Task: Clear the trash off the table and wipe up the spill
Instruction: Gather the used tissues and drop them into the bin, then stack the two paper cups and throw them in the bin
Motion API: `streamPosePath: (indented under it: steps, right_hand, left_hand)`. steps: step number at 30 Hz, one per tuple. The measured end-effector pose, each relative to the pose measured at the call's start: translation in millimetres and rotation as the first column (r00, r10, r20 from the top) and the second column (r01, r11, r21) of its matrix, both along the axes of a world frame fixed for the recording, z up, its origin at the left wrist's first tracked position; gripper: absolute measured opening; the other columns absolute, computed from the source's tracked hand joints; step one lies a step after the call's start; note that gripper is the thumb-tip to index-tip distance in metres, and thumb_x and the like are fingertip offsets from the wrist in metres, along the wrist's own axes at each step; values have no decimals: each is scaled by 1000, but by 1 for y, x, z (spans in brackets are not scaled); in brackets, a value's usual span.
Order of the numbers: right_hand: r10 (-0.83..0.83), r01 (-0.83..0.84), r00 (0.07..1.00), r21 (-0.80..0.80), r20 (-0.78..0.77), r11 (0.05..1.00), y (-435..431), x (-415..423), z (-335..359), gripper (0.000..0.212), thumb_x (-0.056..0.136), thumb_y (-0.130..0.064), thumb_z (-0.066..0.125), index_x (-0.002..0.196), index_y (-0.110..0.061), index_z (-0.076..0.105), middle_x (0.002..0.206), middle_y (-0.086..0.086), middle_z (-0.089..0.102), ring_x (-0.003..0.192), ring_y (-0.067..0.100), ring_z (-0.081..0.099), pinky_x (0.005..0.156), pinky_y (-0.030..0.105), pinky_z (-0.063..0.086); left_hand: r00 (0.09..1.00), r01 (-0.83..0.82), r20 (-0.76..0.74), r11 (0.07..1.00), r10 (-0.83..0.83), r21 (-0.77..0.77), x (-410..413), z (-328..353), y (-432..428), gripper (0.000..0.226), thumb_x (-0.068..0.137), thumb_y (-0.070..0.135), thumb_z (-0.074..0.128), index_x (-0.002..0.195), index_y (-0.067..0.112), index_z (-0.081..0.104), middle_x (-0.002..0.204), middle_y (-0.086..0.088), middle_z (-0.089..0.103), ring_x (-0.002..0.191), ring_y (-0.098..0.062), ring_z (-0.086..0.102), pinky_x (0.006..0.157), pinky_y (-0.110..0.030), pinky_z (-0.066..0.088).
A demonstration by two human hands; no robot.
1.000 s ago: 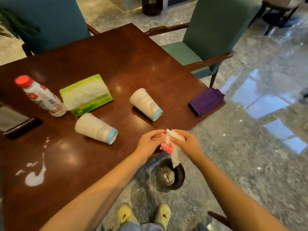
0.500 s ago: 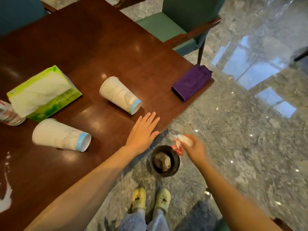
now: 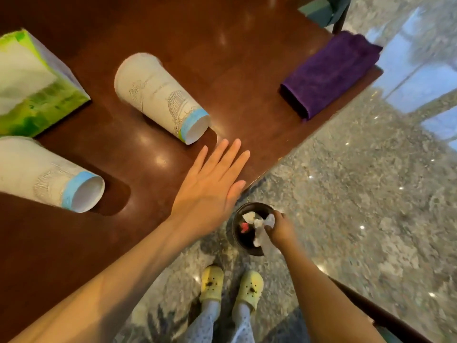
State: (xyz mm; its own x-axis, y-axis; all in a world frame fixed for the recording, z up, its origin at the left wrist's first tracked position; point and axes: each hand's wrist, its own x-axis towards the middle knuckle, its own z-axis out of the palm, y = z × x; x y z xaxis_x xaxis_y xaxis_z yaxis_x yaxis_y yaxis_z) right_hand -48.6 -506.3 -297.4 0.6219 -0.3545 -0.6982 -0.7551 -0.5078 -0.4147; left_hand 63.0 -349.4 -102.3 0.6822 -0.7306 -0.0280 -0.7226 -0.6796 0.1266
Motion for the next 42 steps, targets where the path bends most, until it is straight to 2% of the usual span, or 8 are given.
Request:
streamPosePath:
  steps: [9, 16, 19, 27, 33, 36, 40, 42]
  right_hand:
    - [119, -116, 986, 34, -114, 993, -13, 4, 8, 59, 88, -29, 58, 141, -17, 35, 139, 14, 42, 121, 33, 49, 98, 39, 43]
    - [283, -281, 950, 37, -129, 959, -38, 23, 97, 70, 89, -36, 59, 146, -13, 26, 147, 17, 37, 130, 34, 43, 104, 39, 38]
    - [345, -343, 928, 38, -138, 939, -45, 30, 145, 73, 87, -38, 61, 146, -12, 26, 151, 14, 34, 136, 31, 37, 110, 38, 33]
    - [492, -502, 835, 27, -247, 865, -69, 59, 267, 76, 82, -51, 61, 145, -22, 30, 154, 7, 29, 139, 29, 31, 115, 45, 28]
    - [579, -593, 792, -22, -194, 805, -42, 100, 353, 54, 85, -50, 58, 128, -18, 53, 118, 2, 54, 111, 23, 55, 97, 42, 48]
    - [614, -621, 784, -155, -92, 769, -9, 129, 371, 62, 85, -52, 57, 134, -14, 48, 131, 6, 54, 121, 27, 52, 101, 39, 45]
    - [637, -600, 770, -286, 47, 747, 44, 163, 374, 73, 86, -50, 57, 141, -8, 34, 147, 12, 40, 131, 29, 43, 105, 38, 38]
    - [657, -613, 751, -301, 66, 731, 67, 178, 368, 74, 85, -51, 57, 140, -7, 34, 144, 14, 43, 127, 32, 46, 104, 41, 41]
  left_hand:
    - [999, -12, -29, 999, 13, 41, 1, 1, -2, 55, 96, 41, 14, 148, 22, 14, 158, 1, 12, 147, -16, 5, 120, -42, 6]
    - [999, 44, -23, 995, -42, 94, 4, 4, 1, 58, 97, 45, 10, 148, 18, 17, 158, -3, 16, 147, -21, 10, 117, -38, -1]
    - [987, 73, -151, 986, -51, 149, 7, 17, 0, 69, 89, 54, -1, 149, 20, 6, 159, -2, 2, 147, -21, -3, 116, -38, -7]
    - [879, 189, -476, 939, -31, 288, 22, 73, 7, 64, 97, 44, 33, 149, 19, 6, 159, -5, -7, 147, -23, -8, 120, -43, 7]
    - [903, 43, -429, 985, 33, 166, 33, 135, 69, 64, 96, 41, 40, 149, 21, 11, 160, -3, 3, 147, -19, -2, 119, -35, 8]
    - [905, -31, -420, 995, 70, 97, 37, 155, 119, 67, 93, 42, 46, 148, 22, 14, 159, -1, 7, 147, -17, 0, 118, -32, 8]
    - [890, -73, -434, 982, 143, 174, 44, 159, 179, 105, 66, 84, 33, 148, 23, 12, 159, -1, 6, 147, -19, -1, 119, -37, 5]
    - [887, -106, -419, 968, 196, 229, 49, 152, 202, 112, 59, 88, 36, 148, 23, 14, 159, -2, 7, 147, -20, -1, 119, -40, 4]
